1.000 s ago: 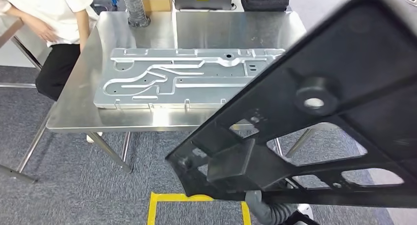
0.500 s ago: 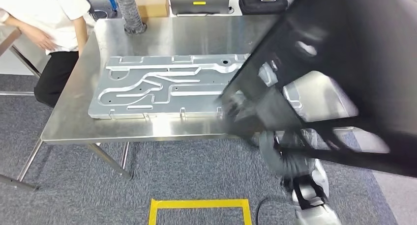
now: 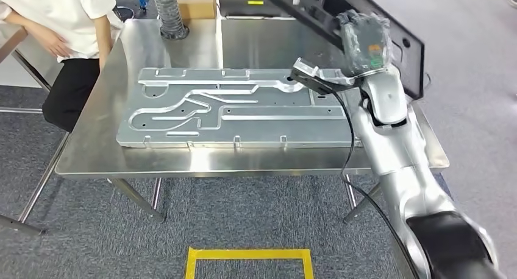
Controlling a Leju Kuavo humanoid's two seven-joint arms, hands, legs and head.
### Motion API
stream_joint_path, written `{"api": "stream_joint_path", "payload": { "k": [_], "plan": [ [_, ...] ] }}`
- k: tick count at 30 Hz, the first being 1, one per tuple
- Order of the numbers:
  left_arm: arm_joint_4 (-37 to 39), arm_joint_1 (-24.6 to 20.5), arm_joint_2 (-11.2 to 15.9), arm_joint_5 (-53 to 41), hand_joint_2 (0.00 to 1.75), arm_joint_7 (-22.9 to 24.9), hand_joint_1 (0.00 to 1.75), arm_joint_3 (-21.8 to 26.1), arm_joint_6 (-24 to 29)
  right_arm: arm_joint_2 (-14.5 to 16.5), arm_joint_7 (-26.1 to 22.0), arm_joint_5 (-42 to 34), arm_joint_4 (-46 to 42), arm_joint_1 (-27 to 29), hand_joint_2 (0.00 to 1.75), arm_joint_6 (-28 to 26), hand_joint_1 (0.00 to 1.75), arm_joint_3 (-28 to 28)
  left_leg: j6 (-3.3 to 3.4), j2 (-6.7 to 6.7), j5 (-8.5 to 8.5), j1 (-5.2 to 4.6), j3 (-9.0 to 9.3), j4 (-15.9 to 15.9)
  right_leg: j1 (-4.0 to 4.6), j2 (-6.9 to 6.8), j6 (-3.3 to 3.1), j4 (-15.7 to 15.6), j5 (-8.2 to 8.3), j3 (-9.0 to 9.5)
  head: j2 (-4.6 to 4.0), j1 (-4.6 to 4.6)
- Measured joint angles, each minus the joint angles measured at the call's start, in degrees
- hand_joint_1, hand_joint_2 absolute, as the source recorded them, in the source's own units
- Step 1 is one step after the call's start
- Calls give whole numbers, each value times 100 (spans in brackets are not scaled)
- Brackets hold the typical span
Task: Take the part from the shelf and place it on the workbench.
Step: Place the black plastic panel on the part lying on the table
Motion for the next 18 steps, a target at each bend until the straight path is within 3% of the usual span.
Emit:
{"api": "stream_joint_path", "payload": {
  "k": [2,3,4,5,7,9,11,14,16,18],
  "plan": [
    [0,-19,10,-4,175,6,0,0,0,191,-158,99,662,-332,175,111,175,194,25,7,-17,-3,17,-1,-9,-3,24,786,-306,-406,0,0],
    [0,-29,13,-9,175,7,0,0,0,290,-241,136,943,-421,175,167,175,295,31,6,-29,-5,31,0,-14,-3,29,1096,-371,-588,0,0],
    [0,-36,16,-17,175,7,0,0,0,392,-348,175,1186,-478,175,240,175,397,32,-1,-43,-5,50,1,-18,-4,24,1216,-326,-687,0,0],
    [0,-39,18,-26,175,7,0,0,-2,499,-477,215,1408,-523,175,335,175,503,28,-11,-60,-5,75,1,-20,-4,9,1105,-171,-678,0,1],
    [0,-41,21,-44,175,-1,0,-1,-10,722,-734,293,1791,-602,175,566,175,717,1,-33,-97,-5,129,1,-9,-4,-57,358,306,-407,0,1],
    [1,-50,24,-57,175,-14,0,-2,-18,940,-874,358,2112,-648,175,741,175,924,-45,-44,-126,-18,145,6,31,-3,-125,-275,558,-158,0,1],
    [2,-56,26,-72,175,-25,0,-2,-23,1140,-960,382,2386,-647,175,856,175,1108,-108,-42,-135,-21,137,-3,72,5,-163,-432,548,-100,0,-1],
    [2,-61,32,-89,175,-48,0,-3,-27,1343,-1066,346,2689,-632,175,1027,175,1297,-199,-28,-235,-6,95,104,40,-4,-243,-527,561,-35,0,-1],
    [2,-52,42,-92,175,-57,0,-3,-27,1411,-1103,310,2859,-626,175,1125,175,1384,-243,-14,-520,5,-155,657,24,-23,-293,-570,563,9,0,-1],
    [2,-37,51,-89,175,-57,0,-2,-30,1444,-1110,284,3020,-595,175,1229,175,1458,-280,-13,-792,18,-530,1391,27,-24,-314,-568,551,19,0,-1]
  ]
}}
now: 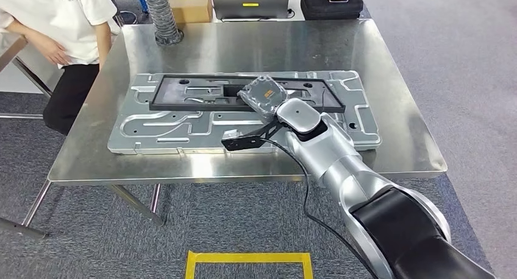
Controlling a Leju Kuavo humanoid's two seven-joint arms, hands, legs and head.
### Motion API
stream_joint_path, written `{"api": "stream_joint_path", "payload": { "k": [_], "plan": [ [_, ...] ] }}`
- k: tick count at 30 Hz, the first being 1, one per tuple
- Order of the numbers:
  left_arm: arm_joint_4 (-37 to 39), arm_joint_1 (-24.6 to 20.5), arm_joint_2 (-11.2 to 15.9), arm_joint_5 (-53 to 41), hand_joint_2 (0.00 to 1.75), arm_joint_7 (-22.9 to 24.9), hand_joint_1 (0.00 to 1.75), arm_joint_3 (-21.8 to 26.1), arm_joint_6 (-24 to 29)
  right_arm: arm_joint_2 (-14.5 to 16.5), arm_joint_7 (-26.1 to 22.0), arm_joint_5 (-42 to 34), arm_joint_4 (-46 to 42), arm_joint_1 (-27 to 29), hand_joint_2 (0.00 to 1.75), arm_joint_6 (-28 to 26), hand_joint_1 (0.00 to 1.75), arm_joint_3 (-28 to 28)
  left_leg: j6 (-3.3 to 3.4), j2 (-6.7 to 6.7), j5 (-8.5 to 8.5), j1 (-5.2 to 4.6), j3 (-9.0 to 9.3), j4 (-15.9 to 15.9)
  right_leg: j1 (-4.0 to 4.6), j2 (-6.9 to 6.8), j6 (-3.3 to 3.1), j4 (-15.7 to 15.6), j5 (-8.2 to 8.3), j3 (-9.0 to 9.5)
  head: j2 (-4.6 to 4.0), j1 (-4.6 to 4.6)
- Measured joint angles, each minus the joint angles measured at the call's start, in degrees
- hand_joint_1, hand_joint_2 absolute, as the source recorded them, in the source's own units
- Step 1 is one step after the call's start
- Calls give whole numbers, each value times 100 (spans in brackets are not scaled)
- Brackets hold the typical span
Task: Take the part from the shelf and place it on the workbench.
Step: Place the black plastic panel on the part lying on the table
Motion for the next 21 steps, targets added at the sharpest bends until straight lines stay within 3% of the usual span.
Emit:
{"api": "stream_joint_path", "payload": {
  "k": [1,2,4,6,11,15,17,18,19,21],
  "plan": [
    [0,7,3,2,175,-1,0,0,-9,4,31,-12,73,31,175,71,175,32,-17,1,-7,11,-111,177,-1,4,2,3,-8,6,0,1],
    [0,13,7,4,175,-3,0,0,-21,1,87,-25,135,69,175,138,175,55,-31,2,98,25,-115,129,-5,9,12,10,-19,15,-1,1],
    [0,25,18,5,175,-12,0,0,-56,-32,247,-50,237,133,175,258,175,79,-54,6,507,63,158,-542,-18,18,59,53,-62,29,-1,1],
    [1,34,26,4,175,-31,0,0,-86,-103,371,-74,323,159,175,330,175,83,-32,1,729,64,449,-1171,-4,26,128,121,-109,4,0,0],
    [2,62,29,-6,175,-136,0,-4,-143,-323,505,-140,476,265,175,353,175,89,164,-3,729,43,523,-1315,-10,28,259,246,-203,-47,0,2],
    [2,53,34,-20,175,-261,0,-14,-201,-465,560,-178,541,327,175,328,175,90,244,8,730,37,532,-1326,-26,21,328,1327,-750,-553,0,2],
    [2,53,36,-24,175,-282,0,-16,-211,-483,574,-181,549,344,175,322,175,90,249,8,728,33,532,-1326,-28,21,333,1544,-834,-660,0,3],
    [2,53,37,-25,175,-285,0,-16,-212,-486,576,-181,552,348,175,321,175,90,250,8,728,33,532,-1326,-28,21,333,1570,-842,-673,0,3],
    [2,56,42,-28,175,-323,0,-20,-228,-530,580,-187,566,385,175,268,175,89,254,3,725,23,542,-1326,-22,21,308,1457,-714,-633,0,3],
    [2,57,50,-33,175,-404,0,-31,-260,-628,584,-199,597,456,175,149,175,88,255,-8,715,-7,567,-1324,18,20,205,869,-332,-380,0,2]
  ]
}}
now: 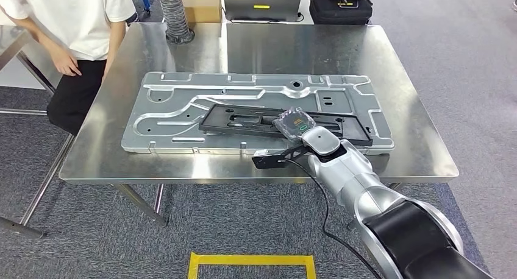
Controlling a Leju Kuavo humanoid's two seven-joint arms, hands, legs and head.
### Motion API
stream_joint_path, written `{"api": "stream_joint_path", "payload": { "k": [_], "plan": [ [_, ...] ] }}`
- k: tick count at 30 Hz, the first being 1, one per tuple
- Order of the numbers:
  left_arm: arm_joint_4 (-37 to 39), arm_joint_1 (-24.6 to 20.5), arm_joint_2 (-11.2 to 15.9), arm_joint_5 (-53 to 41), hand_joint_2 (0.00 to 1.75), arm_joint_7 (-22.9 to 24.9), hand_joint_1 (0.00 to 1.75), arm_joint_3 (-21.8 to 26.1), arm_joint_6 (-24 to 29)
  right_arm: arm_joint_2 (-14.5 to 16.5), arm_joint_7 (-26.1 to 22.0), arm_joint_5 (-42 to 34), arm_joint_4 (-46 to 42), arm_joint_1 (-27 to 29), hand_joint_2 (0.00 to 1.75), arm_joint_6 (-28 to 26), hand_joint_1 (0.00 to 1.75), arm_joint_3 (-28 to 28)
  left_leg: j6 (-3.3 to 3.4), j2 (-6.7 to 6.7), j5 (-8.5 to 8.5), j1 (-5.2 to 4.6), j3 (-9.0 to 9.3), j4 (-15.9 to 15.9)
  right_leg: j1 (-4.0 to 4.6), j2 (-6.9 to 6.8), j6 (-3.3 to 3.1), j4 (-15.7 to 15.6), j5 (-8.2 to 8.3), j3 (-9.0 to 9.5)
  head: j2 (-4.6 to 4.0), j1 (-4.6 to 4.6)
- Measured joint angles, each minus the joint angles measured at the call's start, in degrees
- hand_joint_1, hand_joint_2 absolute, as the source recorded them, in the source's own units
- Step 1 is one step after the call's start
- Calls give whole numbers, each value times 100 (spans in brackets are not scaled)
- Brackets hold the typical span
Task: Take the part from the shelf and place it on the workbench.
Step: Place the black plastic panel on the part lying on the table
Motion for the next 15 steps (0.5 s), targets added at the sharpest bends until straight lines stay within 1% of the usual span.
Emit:
{"api": "stream_joint_path", "payload": {
  "k": [1,2,3,4,5,6,7,8,9,10,11,12,13,14,15],
  "plan": [
    [0,0,3,-1,175,-39,0,-6,-15,-51,-4,-6,15,35,175,-68,175,-2,-11,-7,-6,-19,10,1,25,-7,-55,-367,197,159,0,-1],
    [0,-2,3,1,175,-47,0,-9,-14,-63,-11,-7,18,38,175,-89,175,-3,-31,-7,-11,-28,9,0,47,-12,-84,-598,259,264,0,-1],
    [0,-2,3,3,175,-53,0,-10,-13,-71,-17,-8,21,44,175,-106,175,-5,-57,-5,-13,-33,8,-6,64,-15,-100,-697,262,304,0,-1],
    [0,-1,5,5,175,-56,0,-11,-10,-75,-23,-9,22,49,131,-119,131,-6,-86,-2,-11,-35,14,-19,63,-16,-107,-722,265,310,0,-1],
    [0,-2,8,7,175,-61,0,-11,-5,-77,-31,-9,22,53,87,-127,87,-7,-112,3,-18,-32,18,-22,45,-14,-122,-758,283,330,0,-1],
    [0,-4,11,7,175,-66,0,-11,1,-77,-37,-7,25,57,44,-134,44,-7,-139,7,-60,-31,9,21,24,-15,-141,-799,301,357,0,-1],
    [0,-7,15,7,175,-71,0,-11,10,-77,-45,-3,27,61,0,-141,0,-7,-161,9,-158,-33,-41,158,3,-21,-158,-841,319,385,0,-2],
    [0,-7,21,8,175,-78,0,-11,27,-77,-53,2,31,70,0,-150,0,-7,-180,11,-315,-27,-146,413,-12,-30,-168,-869,333,408,0,-3],
    [0,-3,27,8,175,-86,0,-11,46,-78,-59,9,37,84,0,-158,0,-7,-201,12,-507,-23,-299,768,-7,-36,-177,-875,333,414,0,-3],
    [0,5,32,9,131,-94,0,-11,67,-83,-72,12,46,101,0,-172,0,-7,-218,13,-677,-18,-465,1138,-4,-42,-183,-870,332,411,0,-3],
    [0,16,36,9,87,-104,0,-11,86,-88,-92,11,55,124,0,-193,0,-7,-235,14,-763,-14,-587,1410,-2,-43,-186,-864,329,408,0,-2],
    [0,26,38,8,44,-113,0,-11,96,-92,-119,-4,63,147,0,-221,0,-10,-248,15,-740,-11,-624,1494,-3,-39,-186,-855,324,406,0,-2],
    [0,31,40,8,0,-120,0,-11,102,-96,-167,-47,67,164,0,-268,0,-23,-256,15,-607,-5,-550,1347,-7,-31,-180,-841,316,406,0,-2],
    [0,28,44,7,0,-125,0,-11,104,-96,-234,-122,65,177,0,-325,0,-50,-261,16,-398,5,-379,998,-11,-21,-167,-816,300,407,0,-2],
    [0,20,48,6,0,-127,0,-11,105,-96,-318,-226,63,183,0,-396,0,-94,-258,16,-252,13,-187,613,-15,-11,-145,-791,281,404,0,-3]
  ]
}}
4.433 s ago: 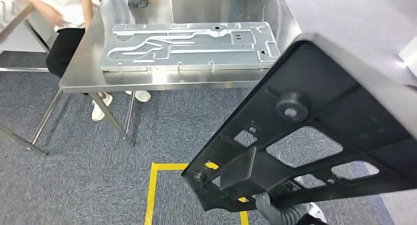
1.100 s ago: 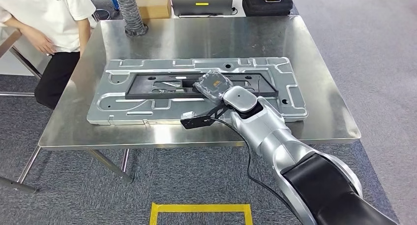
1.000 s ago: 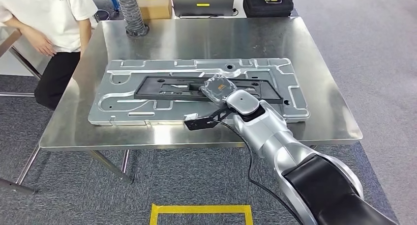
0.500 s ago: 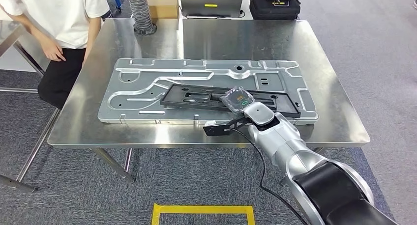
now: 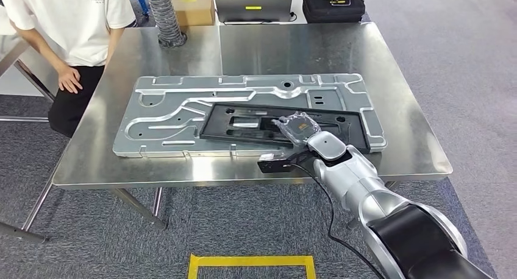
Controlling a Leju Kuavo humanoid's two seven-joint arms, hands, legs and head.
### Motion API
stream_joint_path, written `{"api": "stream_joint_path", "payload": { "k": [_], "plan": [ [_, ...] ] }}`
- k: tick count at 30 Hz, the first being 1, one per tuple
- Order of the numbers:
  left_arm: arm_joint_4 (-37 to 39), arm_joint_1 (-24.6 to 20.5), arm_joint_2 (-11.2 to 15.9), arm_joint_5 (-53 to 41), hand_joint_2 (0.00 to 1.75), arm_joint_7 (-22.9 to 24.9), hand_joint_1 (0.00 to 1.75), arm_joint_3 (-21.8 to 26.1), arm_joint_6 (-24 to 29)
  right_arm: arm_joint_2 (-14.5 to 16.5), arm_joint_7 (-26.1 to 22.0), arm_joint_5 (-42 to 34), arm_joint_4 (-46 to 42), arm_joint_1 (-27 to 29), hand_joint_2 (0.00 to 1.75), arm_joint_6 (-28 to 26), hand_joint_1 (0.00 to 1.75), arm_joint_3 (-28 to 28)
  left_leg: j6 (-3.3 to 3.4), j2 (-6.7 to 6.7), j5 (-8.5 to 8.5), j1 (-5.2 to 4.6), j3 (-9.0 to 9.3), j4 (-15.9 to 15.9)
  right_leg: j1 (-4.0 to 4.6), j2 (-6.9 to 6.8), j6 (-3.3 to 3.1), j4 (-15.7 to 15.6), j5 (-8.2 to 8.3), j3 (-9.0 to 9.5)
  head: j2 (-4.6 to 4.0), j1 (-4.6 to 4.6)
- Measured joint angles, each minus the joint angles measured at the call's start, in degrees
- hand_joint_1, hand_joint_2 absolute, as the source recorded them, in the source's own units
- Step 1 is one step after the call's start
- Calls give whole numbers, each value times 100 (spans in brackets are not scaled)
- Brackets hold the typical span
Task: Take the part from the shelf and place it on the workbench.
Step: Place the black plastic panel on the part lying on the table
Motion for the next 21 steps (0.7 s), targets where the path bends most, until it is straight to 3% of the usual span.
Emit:
{"api": "stream_joint_path", "payload": {
  "k": [2,5,7,10,11,12,13,15,17,19,21],
  "plan": [
    [0,-15,5,-3,0,-3,0,-1,3,0,-221,-284,-9,7,0,-139,0,-130,54,-9,146,-2,255,-525,18,17,55,65,-33,-25,0,1],
    [0,-14,4,-17,0,0,0,-2,8,19,-884,-1103,-69,51,0,-202,0,-492,175,-18,149,-20,279,-597,33,29,132,82,-36,-51,0,0],
    [0,-20,3,-37,0,4,0,-6,9,44,-1506,-1818,-146,70,0,-92,0,-891,240,-16,173,-6,280,-616,19,25,189,252,-164,-124,0,2],
    [0,-26,3,-56,0,5,0,-10,9,91,-2052,-2398,-232,92,0,112,0,-1414,285,-12,179,1,280,-622,-4,19,261,1283,-678,-592,0,1],
    [0,-26,3,-61,0,8,0,-10,9,108,-2173,-2519,-245,116,0,214,0,-1540,286,-13,178,-1,281,-622,-8,18,269,1614,-783,-753,0,1],
    [0,-26,3,-67,0,12,0,-11,9,128,-2334,-2686,-268,147,0,366,0,-1660,287,-17,177,-2,282,-621,-9,17,266,1765,-787,-833,0,2],
    [0,-26,3,-75,0,21,0,-13,9,149,-2517,-2963,-331,180,0,588,0,-1785,287,-23,177,-5,286,-621,-6,17,249,1673,-678,-797,0,2],
    [0,-26,-1,-85,0,47,0,-16,12,189,-2772,-3784,-632,245,0,1098,0,-1996,281,-34,173,-16,298,-621,18,18,168,924,-276,-453,0,2],
    [1,-29,-15,-84,0,73,0,-17,23,205,-2812,-4827,-1129,310,0,1484,0,-2057,252,-32,163,-41,296,-616,59,11,87,243,-36,-137,0,2],
    [2,-30,-24,-62,0,95,0,-17,41,189,-2813,-5825,-1725,439,0,1576,0,-1994,202,-23,159,-45,296,-627,91,5,52,74,-23,-65,0,1],
    [2,-26,-27,-7,0,103,0,-14,52,134,-2815,-6523,-2449,640,0,1325,0,-1910,145,-16,134,-45,304,-628,68,2,16,6,2,-32,0,2]
  ]
}}
